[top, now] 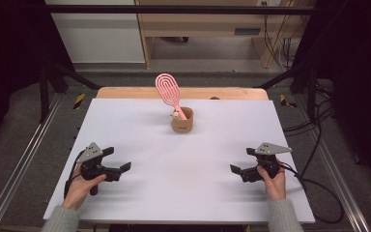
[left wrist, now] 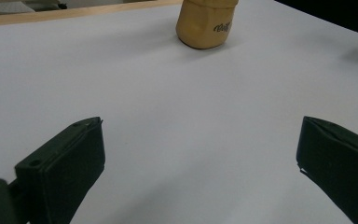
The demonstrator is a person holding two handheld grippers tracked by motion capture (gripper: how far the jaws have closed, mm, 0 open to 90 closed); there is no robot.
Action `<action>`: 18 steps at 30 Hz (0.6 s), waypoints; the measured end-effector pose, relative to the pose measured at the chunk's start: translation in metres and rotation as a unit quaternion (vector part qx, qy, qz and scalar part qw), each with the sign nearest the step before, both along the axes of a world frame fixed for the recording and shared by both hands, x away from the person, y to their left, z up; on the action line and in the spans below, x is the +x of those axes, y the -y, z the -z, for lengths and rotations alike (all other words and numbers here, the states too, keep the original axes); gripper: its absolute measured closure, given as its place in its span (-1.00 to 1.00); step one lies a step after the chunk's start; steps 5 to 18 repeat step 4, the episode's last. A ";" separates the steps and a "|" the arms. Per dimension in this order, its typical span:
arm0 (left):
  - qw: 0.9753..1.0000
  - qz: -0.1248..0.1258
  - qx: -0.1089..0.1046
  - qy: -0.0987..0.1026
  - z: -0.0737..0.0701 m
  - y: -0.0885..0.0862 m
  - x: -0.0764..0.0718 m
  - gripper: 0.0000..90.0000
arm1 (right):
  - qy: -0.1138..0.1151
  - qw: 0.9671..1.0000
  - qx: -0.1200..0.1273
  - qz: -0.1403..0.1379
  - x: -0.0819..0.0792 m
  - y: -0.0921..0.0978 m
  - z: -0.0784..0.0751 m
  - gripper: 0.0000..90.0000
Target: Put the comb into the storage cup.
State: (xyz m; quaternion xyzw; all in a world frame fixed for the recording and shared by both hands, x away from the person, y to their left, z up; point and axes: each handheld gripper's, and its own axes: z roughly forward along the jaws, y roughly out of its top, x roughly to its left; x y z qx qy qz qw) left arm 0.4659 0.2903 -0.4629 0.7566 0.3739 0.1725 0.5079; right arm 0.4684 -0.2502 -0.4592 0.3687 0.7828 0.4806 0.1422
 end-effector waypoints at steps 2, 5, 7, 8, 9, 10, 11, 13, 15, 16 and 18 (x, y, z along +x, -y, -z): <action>1.000 -0.002 0.002 -0.001 0.001 -0.003 0.000 -0.98 | -0.002 1.000 -0.001 0.000 0.000 0.000 0.000 -0.98; 1.000 -0.003 0.003 -0.001 0.001 -0.004 0.000 -0.98 | -0.001 1.000 0.000 0.000 0.000 0.000 0.000 -0.98; 1.000 -0.003 0.003 -0.001 0.001 -0.004 0.000 -0.98 | -0.001 1.000 0.000 0.000 0.000 0.000 0.000 -0.98; 1.000 -0.003 0.003 -0.001 0.001 -0.004 0.000 -0.98 | -0.001 1.000 0.000 0.000 0.000 0.000 0.000 -0.98; 1.000 -0.003 0.003 -0.001 0.001 -0.004 0.000 -0.98 | -0.001 1.000 0.000 0.000 0.000 0.000 0.000 -0.98; 1.000 -0.003 0.003 -0.001 0.001 -0.004 0.000 -0.98 | -0.001 1.000 0.000 0.000 0.000 0.000 0.000 -0.98; 1.000 -0.003 0.003 -0.001 0.001 -0.004 0.000 -0.98 | -0.001 1.000 0.000 0.000 0.000 0.000 0.000 -0.98; 1.000 -0.003 0.003 -0.001 0.001 -0.004 0.000 -0.98 | -0.001 1.000 0.000 0.000 0.000 0.000 0.000 -0.98; 1.000 -0.003 0.003 -0.001 0.001 -0.004 0.000 -0.98 | -0.001 1.000 0.000 0.000 0.000 0.000 0.000 -0.98; 1.000 -0.003 0.003 -0.001 0.001 -0.004 0.000 -0.98 | -0.001 1.000 0.000 0.000 0.000 0.000 0.000 -0.98; 1.000 -0.003 0.003 -0.001 0.001 -0.004 0.000 -0.98 | -0.001 1.000 0.000 0.000 0.000 0.000 0.000 -0.98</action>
